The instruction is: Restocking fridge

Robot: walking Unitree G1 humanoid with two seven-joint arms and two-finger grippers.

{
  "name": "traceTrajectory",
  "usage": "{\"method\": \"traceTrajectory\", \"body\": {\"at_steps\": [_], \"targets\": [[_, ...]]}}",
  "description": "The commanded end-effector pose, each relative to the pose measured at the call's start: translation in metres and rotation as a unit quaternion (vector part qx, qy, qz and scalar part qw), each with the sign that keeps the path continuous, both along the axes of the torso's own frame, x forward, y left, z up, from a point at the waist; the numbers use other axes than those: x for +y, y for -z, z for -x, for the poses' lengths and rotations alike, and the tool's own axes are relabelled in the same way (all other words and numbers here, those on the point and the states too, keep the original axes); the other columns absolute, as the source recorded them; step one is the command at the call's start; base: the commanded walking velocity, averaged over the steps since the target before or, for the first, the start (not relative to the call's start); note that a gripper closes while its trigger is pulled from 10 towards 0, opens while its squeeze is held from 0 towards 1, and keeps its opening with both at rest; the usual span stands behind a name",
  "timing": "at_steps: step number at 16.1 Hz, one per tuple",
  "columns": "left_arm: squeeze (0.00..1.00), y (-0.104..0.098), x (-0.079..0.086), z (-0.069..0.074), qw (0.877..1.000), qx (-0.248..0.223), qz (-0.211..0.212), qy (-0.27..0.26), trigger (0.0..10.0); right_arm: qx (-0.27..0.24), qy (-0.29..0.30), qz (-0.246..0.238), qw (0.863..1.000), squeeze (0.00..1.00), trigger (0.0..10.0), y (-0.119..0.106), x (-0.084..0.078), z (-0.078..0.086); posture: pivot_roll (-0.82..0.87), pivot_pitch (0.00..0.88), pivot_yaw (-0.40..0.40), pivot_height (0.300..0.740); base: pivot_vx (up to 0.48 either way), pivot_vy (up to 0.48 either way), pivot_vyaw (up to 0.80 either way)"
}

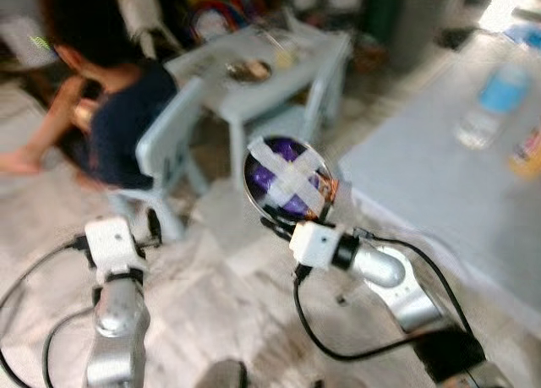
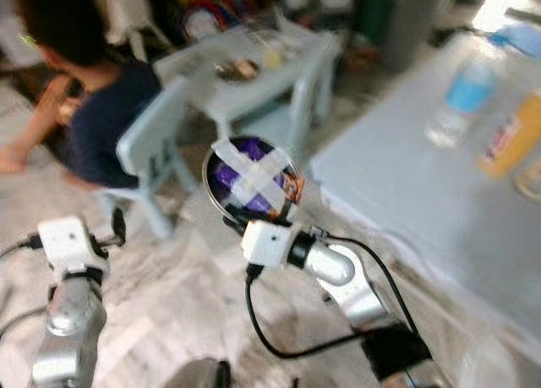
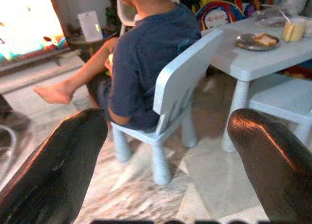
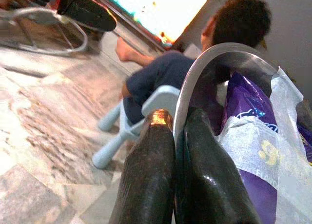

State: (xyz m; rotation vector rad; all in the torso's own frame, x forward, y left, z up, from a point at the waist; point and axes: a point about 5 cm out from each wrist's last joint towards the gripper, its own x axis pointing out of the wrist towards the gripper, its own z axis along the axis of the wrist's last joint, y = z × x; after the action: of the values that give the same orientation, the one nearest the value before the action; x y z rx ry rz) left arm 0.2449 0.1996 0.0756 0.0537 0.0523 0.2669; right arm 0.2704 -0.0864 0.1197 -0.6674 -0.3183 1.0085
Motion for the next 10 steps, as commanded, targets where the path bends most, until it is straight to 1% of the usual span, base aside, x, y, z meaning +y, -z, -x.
{"method": "traceTrajectory", "body": {"at_steps": [1, 3, 7, 10], "targets": [[0.00, 0.0023, 0.0004, 0.0031, 1.000, 0.006, -0.013, 0.008, 10.0, -0.012, -0.012, -0.011, 1.000, 0.00, 10.0, -0.0071, 0.0071, 0.0015, -0.03, 0.023, 0.041, 0.740, 0.000, 0.000, 0.80], [0.00, 0.0060, 0.0000, 0.0064, 1.000, 0.011, -0.008, 0.011, 10.0, -0.009, -0.023, -0.011, 1.000, 0.00, 10.0, -0.0049, 0.0117, 0.0045, -0.02, 0.024, 0.038, 0.740, 0.000, -0.366, 0.80], [0.00, 0.0064, -0.0003, 0.0066, 1.000, 0.010, -0.006, 0.012, 10.0, -0.007, -0.027, -0.011, 1.000, 0.00, 10.0, -0.0037, 0.0132, 0.0050, -0.02, 0.021, 0.040, 0.740, 0.000, 0.000, 0.80], [0.00, 0.0097, -0.0006, 0.0101, 1.000, 0.017, -0.008, 0.014, 10.0, -0.002, -0.026, -0.011, 1.000, 0.00, 10.0, -0.0014, 0.0121, 0.0068, -0.02, 0.021, 0.041, 0.740, 0.000, 0.000, 0.79]]}}
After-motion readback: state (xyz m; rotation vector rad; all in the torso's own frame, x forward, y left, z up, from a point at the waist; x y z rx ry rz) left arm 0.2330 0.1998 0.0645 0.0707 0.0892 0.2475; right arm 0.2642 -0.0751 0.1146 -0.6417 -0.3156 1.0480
